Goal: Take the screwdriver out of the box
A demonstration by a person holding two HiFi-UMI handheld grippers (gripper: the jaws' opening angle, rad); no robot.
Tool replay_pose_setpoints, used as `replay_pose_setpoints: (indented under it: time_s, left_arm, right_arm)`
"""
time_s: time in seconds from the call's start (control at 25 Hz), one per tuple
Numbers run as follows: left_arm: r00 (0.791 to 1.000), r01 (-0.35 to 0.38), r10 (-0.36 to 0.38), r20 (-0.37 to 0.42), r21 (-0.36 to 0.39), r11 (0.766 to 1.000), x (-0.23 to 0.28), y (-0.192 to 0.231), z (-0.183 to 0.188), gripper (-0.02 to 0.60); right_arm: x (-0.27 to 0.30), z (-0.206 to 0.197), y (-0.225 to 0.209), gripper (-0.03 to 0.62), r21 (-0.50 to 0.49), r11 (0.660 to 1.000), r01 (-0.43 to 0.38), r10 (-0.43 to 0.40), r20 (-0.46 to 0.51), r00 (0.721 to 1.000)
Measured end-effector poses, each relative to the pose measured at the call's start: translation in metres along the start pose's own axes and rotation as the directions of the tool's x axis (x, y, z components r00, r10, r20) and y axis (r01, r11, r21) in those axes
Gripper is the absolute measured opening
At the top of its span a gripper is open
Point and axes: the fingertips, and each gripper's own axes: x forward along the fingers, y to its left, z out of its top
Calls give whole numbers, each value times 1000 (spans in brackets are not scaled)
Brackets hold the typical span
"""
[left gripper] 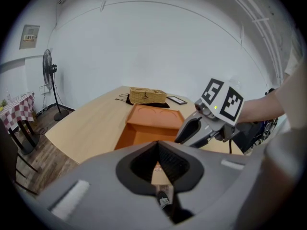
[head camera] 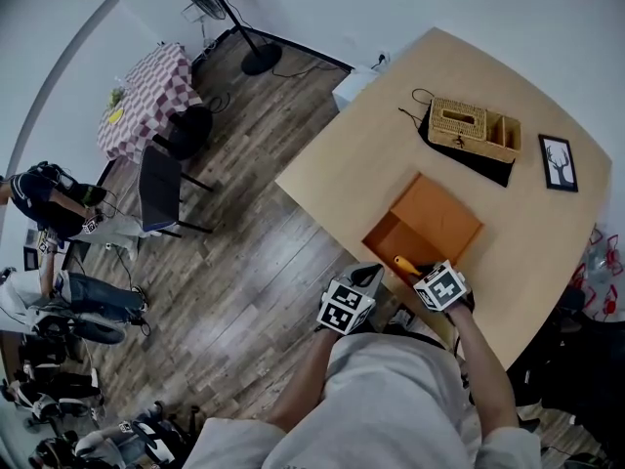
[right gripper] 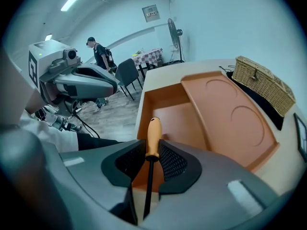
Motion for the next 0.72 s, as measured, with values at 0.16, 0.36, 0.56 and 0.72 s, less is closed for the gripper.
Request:
replay_pose_setpoints:
  time_s: [0.16,0.36,0.56,0.72]
  left_arm:
    - [1000,-10,10,0,-2,1000,-2,1,-1,54]
    - [1000,-15,15,1,0,1000,0,-3,-2,54]
    - [1000,-1,1,-5,14,1000,-3,-7,-5,54]
    - [1000,13,-13,-9,30,999,-10,-8,-8,54]
  right_arm:
    - [-6,1,0,83,0,1000,15,-15,25,1000]
    - [-14,1,-2,83,24,999,21,-23,71,997]
    - [-22,4,-2,83,54,998,38,-44,112,993]
    - [-26,8,3,83,92,994,53,-66,148,987]
